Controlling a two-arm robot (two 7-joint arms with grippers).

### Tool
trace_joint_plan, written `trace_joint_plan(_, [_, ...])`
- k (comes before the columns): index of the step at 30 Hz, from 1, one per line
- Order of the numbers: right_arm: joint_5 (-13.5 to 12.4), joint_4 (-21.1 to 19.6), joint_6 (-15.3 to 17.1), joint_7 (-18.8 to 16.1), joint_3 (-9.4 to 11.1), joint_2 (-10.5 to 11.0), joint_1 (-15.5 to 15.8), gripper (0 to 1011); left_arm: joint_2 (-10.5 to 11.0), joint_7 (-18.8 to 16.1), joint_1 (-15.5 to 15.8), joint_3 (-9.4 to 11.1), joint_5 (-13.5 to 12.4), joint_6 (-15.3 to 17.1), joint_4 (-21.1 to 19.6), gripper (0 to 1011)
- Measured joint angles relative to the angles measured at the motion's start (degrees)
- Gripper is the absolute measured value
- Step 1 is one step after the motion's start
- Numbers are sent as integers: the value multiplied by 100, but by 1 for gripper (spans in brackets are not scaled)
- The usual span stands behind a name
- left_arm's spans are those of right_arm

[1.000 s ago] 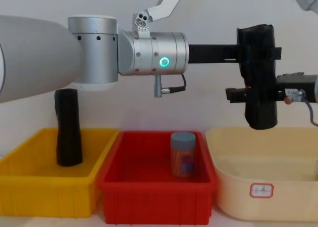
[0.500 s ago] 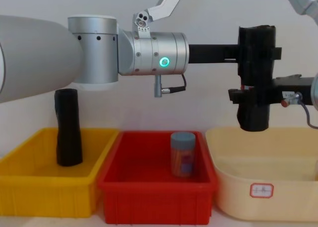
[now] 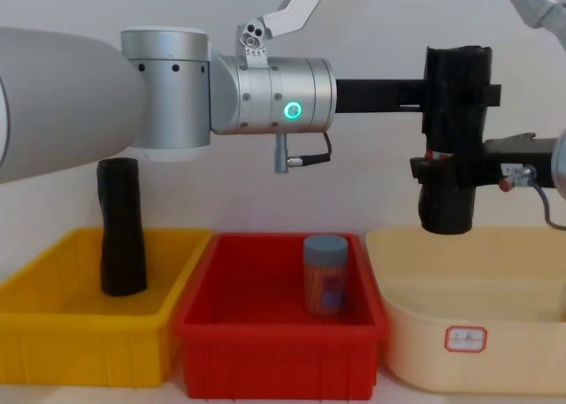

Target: Pick up the garbage bag with the one hand and transfer it to the other hand.

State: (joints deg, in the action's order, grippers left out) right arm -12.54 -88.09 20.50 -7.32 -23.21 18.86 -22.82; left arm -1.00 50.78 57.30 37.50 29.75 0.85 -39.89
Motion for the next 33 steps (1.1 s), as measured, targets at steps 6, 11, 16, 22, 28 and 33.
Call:
trace_joint_plan(6, [4,6,-2,2,-3,-3,-4,573,0,0,0,0,0,0,0,427])
trace_joint_plan(11, [7,11,-2,0,-7,-7,-5,573,-2,1,0,0,1,-1,-1,546])
trace_joint_plan(16, [9,13,1,0,-5,-8,-6,572,-1,1,0,0,1,-2,-1,681])
trace_joint_plan(22, [15,28,63,37,43,-24,-25,572,0,1,0,0,0,-1,-1,868])
trace_joint_plan(28, [13,98,235,184,211,-73,-96,572,0,1,0,0,0,-1,0,1001])
trace_joint_plan(33, [-11,194,387,297,372,-101,-181,572,0,1,0,0,-1,-1,0,1001])
